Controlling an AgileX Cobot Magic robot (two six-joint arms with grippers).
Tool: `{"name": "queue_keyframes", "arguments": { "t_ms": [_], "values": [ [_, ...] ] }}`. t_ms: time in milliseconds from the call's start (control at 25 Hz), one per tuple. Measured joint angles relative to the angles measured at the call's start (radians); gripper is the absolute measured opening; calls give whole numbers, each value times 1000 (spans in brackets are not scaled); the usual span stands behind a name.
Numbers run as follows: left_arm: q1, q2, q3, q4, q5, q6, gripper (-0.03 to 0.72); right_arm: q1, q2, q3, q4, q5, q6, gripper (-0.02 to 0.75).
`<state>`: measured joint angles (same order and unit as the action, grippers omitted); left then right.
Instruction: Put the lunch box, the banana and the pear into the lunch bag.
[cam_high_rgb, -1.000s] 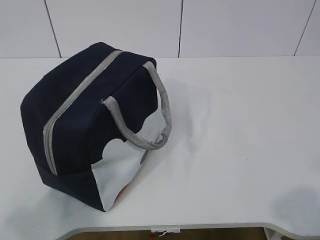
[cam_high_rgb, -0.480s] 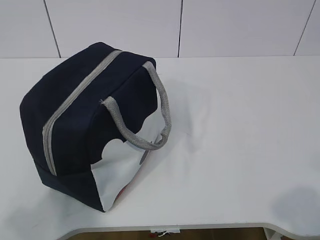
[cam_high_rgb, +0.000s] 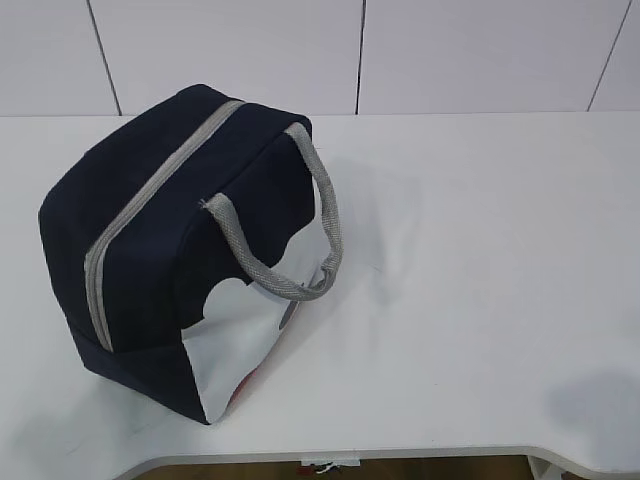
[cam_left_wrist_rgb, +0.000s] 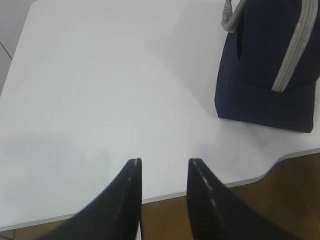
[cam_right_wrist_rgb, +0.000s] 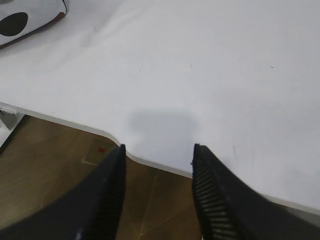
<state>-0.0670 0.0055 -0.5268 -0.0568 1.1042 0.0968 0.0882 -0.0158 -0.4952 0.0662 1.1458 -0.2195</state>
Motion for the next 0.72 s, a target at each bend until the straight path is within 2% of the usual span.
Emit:
{"name": "queue_keyframes", "arguments": {
  "t_ms": [200,720],
  "values": [
    [0,0,0,0,0,0,234,-40,0,0,0,0,0,363],
    [0,0,0,0,0,0,234,-43,0,0,2,0,0,363]
  ]
}}
